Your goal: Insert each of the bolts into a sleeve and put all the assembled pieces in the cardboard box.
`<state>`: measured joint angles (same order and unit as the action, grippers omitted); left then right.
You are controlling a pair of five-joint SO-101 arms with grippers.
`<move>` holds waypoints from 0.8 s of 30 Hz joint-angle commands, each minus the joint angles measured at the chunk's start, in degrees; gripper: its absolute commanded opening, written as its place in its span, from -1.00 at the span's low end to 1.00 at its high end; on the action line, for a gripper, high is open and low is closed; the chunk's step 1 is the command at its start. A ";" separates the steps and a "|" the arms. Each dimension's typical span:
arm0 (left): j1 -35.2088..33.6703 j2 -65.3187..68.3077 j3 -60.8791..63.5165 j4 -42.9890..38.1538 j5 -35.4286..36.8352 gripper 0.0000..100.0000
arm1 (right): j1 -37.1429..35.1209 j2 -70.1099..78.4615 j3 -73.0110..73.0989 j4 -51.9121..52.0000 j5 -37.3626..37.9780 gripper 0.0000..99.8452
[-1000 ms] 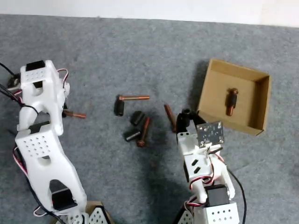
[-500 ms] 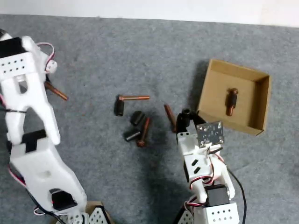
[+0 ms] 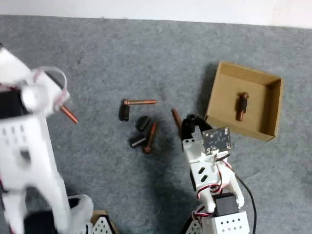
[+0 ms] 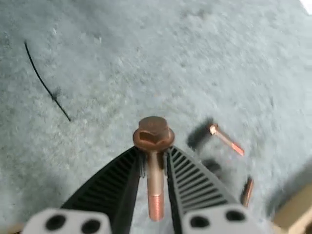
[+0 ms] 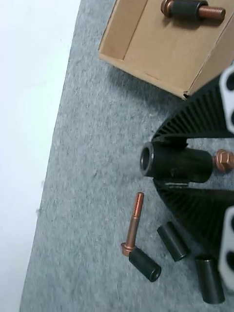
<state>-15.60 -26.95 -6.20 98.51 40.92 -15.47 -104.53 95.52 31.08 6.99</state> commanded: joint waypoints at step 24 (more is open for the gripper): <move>28.53 -65.54 93.32 -78.42 10.11 -0.99 | -19.12 -0.66 6.73 -2.15 16.70 -0.99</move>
<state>9.89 -86.90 83.91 22.64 50.68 -32.88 -104.53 95.52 31.08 22.02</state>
